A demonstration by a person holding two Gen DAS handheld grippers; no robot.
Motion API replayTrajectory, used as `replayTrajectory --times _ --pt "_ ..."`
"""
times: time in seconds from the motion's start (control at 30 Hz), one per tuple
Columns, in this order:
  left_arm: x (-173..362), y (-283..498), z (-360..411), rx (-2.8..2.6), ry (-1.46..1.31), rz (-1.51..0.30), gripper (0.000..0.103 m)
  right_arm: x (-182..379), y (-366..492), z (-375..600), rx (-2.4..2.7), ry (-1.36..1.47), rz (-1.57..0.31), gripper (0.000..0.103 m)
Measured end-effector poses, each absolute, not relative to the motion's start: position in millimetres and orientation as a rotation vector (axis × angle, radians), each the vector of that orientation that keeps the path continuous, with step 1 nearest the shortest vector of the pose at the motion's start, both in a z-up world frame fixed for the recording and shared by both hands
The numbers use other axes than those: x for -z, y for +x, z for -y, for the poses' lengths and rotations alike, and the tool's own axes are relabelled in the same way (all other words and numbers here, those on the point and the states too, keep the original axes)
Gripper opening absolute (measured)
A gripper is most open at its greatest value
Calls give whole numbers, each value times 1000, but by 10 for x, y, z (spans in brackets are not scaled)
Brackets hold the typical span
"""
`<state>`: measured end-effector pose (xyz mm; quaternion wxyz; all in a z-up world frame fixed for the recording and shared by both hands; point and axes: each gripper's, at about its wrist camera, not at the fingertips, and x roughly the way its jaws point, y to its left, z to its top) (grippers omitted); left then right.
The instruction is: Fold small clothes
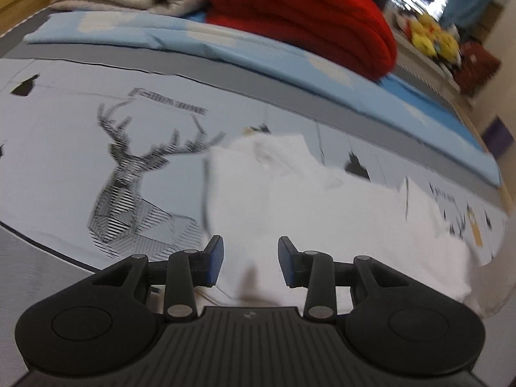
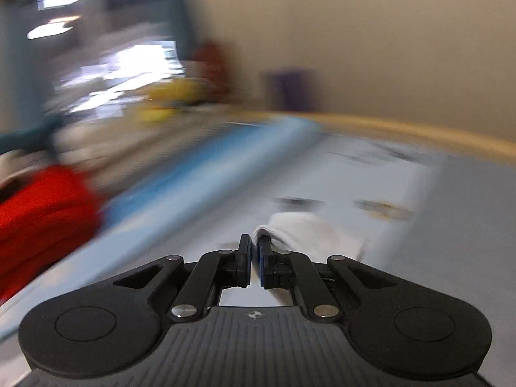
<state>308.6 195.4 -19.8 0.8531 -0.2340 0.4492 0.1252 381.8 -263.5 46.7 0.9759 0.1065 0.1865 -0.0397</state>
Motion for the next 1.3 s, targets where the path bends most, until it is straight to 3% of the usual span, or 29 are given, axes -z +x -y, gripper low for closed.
replayTrajectory --times 0.1,0.27,0.37,0.53,0.83,1.0,1.03,1.13,1.3 --pt "189 3058 -2110 -287 -540 -926 41 -313 3695 1725 -274 177 -423 5" --pt "291 3060 -2232 -271 -630 -944 40 432 3685 809 -616 285 -912 10" --pt "348 3070 -2251 -256 -670 -944 40 648 3620 633 -552 205 -1047 13" --pt "513 3145 -2214 -202 -761 -953 36 691 3757 972 -319 273 -1068 30" --pt "817 3397 -1869 -77 -839 -913 36 966 3938 1629 -90 496 -1149 33" --pt "1087 3524 -1777 -107 -857 -895 36 989 3933 1667 -100 480 -1178 33" --pt "1113 3547 -1769 -111 -859 -886 35 1003 3947 1671 -100 483 -1184 33" --pt "1096 3643 -1687 -114 -790 -898 8 966 4004 1640 -97 492 -1204 33" --pt "587 3495 -1731 -224 -718 -810 5 886 4012 1662 -92 488 -1189 34"
